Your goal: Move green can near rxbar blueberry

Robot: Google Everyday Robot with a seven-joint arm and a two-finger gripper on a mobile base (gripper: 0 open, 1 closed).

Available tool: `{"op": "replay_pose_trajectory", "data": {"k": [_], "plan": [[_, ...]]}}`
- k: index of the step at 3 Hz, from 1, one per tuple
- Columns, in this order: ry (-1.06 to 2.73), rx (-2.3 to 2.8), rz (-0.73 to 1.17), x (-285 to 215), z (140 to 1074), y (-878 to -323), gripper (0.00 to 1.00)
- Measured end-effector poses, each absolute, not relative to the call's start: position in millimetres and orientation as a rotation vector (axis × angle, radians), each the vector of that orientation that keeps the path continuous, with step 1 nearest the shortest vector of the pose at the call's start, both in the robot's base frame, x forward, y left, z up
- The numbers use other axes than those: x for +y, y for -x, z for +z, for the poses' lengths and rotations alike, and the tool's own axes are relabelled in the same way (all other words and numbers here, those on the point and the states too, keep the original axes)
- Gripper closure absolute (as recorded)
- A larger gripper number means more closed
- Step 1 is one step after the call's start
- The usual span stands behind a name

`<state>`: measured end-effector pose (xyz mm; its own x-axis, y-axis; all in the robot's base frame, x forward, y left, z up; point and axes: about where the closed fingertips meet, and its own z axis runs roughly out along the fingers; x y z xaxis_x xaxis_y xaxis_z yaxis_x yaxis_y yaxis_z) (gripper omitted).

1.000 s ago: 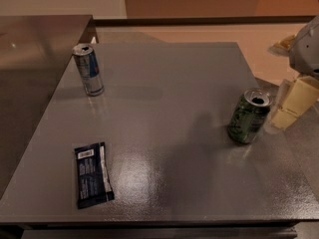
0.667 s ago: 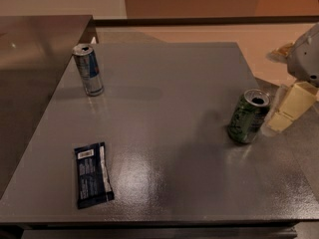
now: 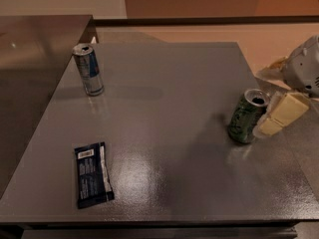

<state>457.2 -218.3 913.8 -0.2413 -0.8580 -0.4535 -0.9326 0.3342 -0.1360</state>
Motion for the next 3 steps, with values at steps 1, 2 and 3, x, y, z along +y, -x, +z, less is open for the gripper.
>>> {"op": "replay_pose_trajectory", "data": {"k": [1,2,3], "plan": [[1.567,2.156,0.256,-216.2,909.0,-454.0,0.41],[1.562,2.155,0.281,-213.5,906.8,-451.1,0.63],[1.559,2.143,0.304,-206.5,908.5,-448.1,0.87]]}}
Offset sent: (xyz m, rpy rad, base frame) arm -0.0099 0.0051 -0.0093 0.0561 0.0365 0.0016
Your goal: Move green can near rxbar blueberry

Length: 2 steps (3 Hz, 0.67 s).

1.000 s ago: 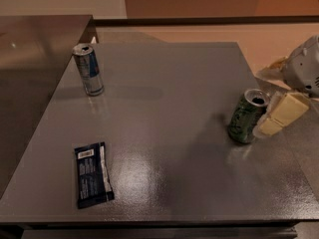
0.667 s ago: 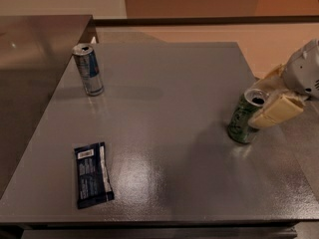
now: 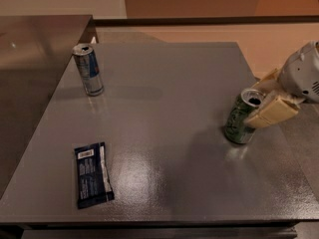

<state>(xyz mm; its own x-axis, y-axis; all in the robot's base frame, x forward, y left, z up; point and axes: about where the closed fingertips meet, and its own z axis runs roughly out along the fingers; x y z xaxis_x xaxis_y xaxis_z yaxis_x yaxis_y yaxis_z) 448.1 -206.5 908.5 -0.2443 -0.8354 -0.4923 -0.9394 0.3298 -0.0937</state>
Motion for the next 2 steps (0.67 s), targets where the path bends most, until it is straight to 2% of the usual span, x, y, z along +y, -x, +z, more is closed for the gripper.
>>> {"op": "replay_pose_trajectory", "data": {"k": [1,2], "plan": [[1.589,2.115,0.326,-185.9,911.9,-446.1,1.00],[1.632,2.075,0.341,-155.2,918.5,-443.4,1.00]]}}
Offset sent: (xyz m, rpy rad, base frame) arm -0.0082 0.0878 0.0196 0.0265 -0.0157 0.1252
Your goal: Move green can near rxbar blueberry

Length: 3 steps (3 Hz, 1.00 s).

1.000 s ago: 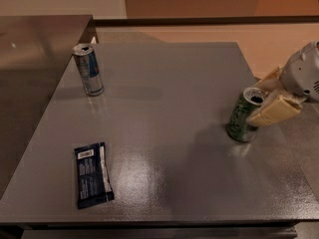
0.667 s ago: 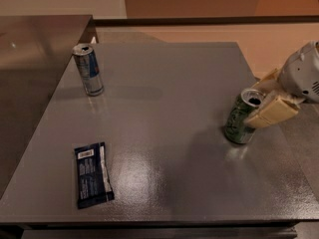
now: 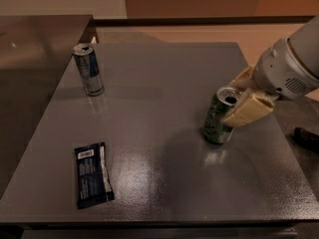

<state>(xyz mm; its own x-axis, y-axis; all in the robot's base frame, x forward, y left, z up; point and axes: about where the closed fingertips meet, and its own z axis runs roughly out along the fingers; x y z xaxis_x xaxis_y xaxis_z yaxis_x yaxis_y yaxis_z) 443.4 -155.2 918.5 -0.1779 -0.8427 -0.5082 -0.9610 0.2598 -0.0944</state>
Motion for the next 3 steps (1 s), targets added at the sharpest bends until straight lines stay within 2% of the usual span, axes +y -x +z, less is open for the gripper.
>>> {"op": "replay_pose_trajectory", "data": {"k": [3], "plan": [[1.809,1.946,0.391,-36.5,932.5,-401.6,1.00]]}}
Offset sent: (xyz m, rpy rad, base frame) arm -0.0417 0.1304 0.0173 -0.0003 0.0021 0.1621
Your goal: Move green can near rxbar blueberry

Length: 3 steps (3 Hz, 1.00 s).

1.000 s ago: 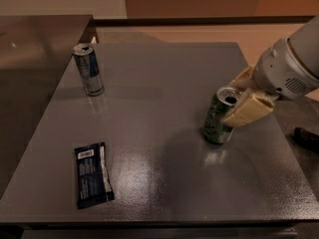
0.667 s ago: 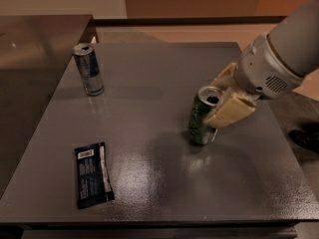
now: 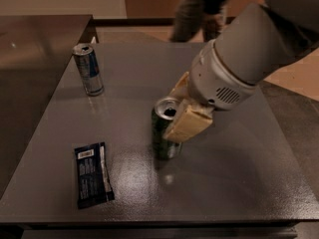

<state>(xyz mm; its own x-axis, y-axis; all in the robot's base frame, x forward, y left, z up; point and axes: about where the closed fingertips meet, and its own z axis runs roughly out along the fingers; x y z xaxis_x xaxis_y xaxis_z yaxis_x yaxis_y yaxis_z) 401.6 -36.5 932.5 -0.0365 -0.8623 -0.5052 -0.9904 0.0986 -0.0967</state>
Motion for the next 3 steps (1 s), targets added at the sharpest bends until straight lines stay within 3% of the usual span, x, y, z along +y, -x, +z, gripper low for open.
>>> {"op": "replay_pose_trajectory", "data": {"k": [2,3], "plan": [[1.919,1.872,0.439,20.5,919.7,-386.5,1.00],[1.955,1.844,0.437,38.4,919.7,-381.6,0.82]]}}
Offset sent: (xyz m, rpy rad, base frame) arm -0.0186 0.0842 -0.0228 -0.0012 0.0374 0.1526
